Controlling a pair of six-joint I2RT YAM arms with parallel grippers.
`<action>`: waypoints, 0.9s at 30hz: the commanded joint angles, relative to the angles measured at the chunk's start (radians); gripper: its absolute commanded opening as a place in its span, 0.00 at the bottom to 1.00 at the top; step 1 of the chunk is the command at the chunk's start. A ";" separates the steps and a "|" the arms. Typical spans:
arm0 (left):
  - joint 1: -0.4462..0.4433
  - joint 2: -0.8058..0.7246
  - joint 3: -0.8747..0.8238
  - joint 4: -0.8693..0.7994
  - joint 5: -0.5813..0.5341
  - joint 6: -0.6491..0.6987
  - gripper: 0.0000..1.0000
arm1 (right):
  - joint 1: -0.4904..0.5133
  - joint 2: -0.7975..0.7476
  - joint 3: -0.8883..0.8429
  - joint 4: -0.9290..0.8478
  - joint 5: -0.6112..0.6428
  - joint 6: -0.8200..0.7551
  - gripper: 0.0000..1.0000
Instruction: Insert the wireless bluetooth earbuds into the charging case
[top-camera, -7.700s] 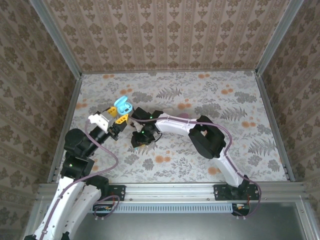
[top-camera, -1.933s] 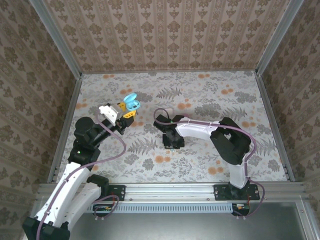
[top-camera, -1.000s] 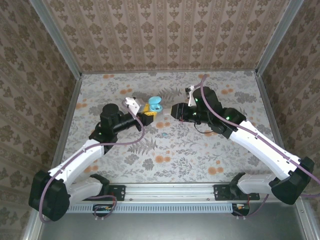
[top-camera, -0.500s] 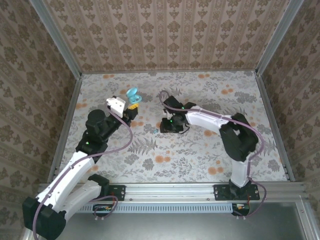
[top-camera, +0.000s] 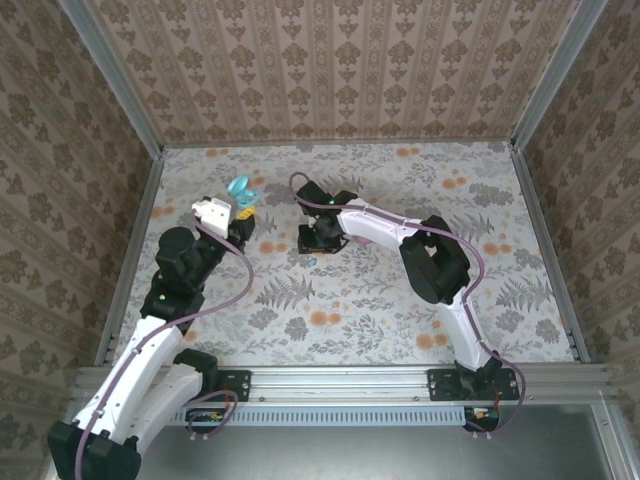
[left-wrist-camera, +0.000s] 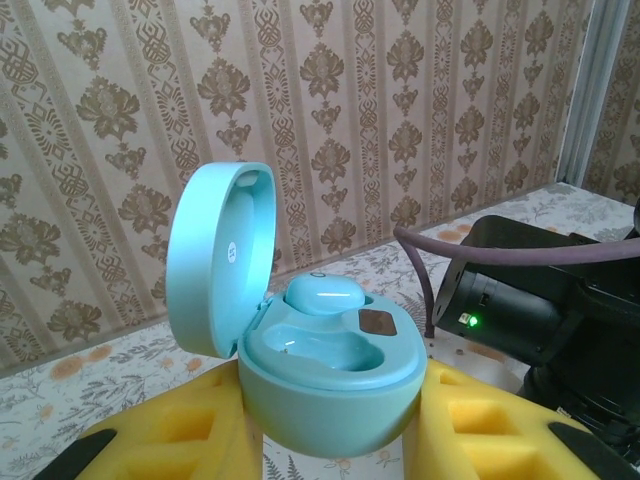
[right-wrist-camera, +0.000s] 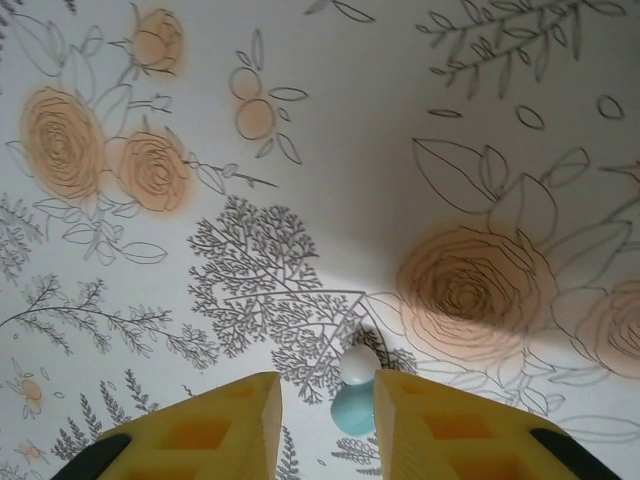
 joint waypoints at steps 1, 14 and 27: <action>0.013 -0.002 -0.009 0.016 0.032 0.005 0.35 | 0.014 0.024 -0.008 -0.077 0.036 0.027 0.34; 0.019 0.003 -0.014 0.025 0.048 -0.015 0.34 | 0.018 0.087 0.012 -0.109 0.031 0.026 0.30; 0.022 0.032 0.000 0.017 0.081 -0.017 0.35 | 0.009 0.020 -0.035 -0.079 0.031 -0.084 0.22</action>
